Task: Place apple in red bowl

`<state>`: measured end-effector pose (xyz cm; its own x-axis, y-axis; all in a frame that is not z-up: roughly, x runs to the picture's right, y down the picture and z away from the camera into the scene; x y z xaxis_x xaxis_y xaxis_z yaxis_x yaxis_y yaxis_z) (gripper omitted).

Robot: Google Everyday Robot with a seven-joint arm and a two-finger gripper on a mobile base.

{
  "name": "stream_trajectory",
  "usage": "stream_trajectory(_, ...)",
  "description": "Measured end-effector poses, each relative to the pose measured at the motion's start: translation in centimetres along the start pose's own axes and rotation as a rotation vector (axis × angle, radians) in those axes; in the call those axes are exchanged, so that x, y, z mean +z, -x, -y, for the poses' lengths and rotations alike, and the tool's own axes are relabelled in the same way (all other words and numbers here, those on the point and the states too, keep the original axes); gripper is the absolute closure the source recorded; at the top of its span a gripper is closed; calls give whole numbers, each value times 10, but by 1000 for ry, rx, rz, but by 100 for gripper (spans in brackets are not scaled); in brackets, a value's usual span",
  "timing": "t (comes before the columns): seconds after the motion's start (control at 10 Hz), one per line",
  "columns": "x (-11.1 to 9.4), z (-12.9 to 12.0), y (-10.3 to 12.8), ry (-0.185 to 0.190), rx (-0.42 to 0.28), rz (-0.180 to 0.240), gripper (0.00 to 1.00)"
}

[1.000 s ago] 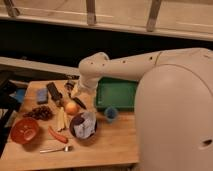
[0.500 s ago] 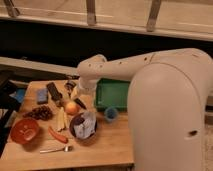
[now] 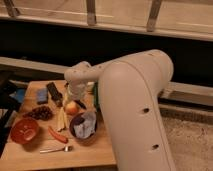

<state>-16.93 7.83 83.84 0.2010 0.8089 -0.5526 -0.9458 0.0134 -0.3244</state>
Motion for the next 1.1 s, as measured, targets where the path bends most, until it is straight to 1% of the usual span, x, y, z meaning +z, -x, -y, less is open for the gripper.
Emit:
stream_trajectory(0.1,10,-7,4,-3,-9,-12,26)
stream_trajectory(0.3,21,-5,8,-9,-5,-32,26)
stream_trajectory(0.4,28,-2,8,-9,2,-44,26)
stream_trajectory(0.6,38,-7,4,-2,4,-65,26)
stream_trajectory(0.8,44,-12,3,3,5,-77,27)
stream_trajectory(0.9,46,-14,4,5,5,-77,30)
stream_trajectory(1.0,48,-16,5,8,5,-75,39)
stream_trajectory(1.1,49,-18,6,11,8,-71,51)
